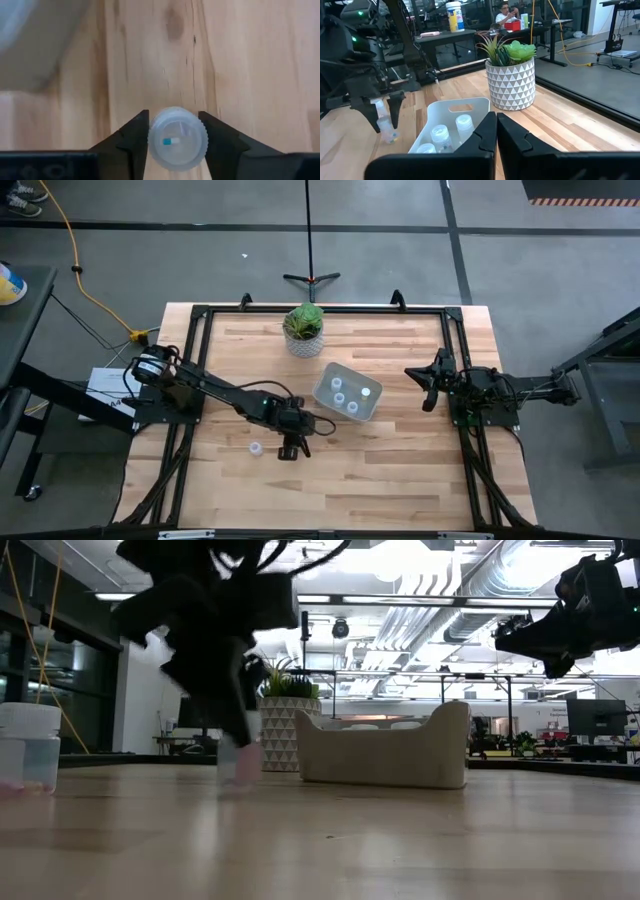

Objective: Pick and place pill bottles into a basket
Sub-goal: Put the transparent capsule bottle into the white bin

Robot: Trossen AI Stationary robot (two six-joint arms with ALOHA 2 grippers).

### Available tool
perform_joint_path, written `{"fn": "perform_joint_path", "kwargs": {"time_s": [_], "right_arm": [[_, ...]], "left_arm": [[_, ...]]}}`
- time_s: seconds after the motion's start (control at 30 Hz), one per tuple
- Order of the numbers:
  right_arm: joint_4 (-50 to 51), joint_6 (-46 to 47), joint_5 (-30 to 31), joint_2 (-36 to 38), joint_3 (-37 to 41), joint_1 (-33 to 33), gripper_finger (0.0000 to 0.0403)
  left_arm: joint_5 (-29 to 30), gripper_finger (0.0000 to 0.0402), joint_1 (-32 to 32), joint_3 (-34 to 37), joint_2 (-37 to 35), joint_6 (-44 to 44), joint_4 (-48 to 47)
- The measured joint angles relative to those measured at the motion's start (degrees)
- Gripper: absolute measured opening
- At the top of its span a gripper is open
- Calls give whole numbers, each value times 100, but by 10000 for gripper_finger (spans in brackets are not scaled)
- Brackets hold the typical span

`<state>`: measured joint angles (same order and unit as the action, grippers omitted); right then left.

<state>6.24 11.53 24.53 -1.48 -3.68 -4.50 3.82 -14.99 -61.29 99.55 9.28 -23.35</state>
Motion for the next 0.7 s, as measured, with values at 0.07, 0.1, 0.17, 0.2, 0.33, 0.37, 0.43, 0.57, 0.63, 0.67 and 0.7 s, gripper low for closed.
{"fn": "perform_joint_path", "kwargs": {"time_s": [0.07, 0.1, 0.17, 0.2, 0.33, 0.37, 0.43, 0.57, 0.63, 0.67, 0.7], "right_arm": [[0, 0, 0, -2, 0, -1, 4], [0, 0, 0, 0, 0, 1, 3], [2, 0, -2, 0, 0, 1, 1], [2, 0, 0, 0, 0, -1, 1], [2, 26, -2, -1, 0, -1, 4], [2, 27, -2, 0, 0, -1, 3], [2, 28, -2, 0, 0, 0, 1], [-4, 55, -26, -1, 0, -1, 4], [-1, 147, -87, -1, 2, 0, 3], [0, 178, -88, 0, 2, 1, 2], [0, 192, -92, -2, 2, -1, 1]], "left_arm": [[144, 175, 65, -248, 0, -32, -38], [160, 172, 124, -414, 0, -135, -84], [188, 172, 295, -819, 0, -418, -209], [218, 172, 395, -1031, 0, -565, -233], [271, 189, 791, -1735, -7, -916, -246], [275, 196, 894, -1854, -8, -994, -248], [273, 203, 1094, -2001, -9, -1122, -243], [112, 190, 1480, -2016, -7, -1114, -342], [-48, 177, 1635, -2013, 10, -1057, -440], [-161, 173, 1692, -1996, 38, -1055, -431], [-282, 172, 1736, -1959, 56, -1054, -448]]}}
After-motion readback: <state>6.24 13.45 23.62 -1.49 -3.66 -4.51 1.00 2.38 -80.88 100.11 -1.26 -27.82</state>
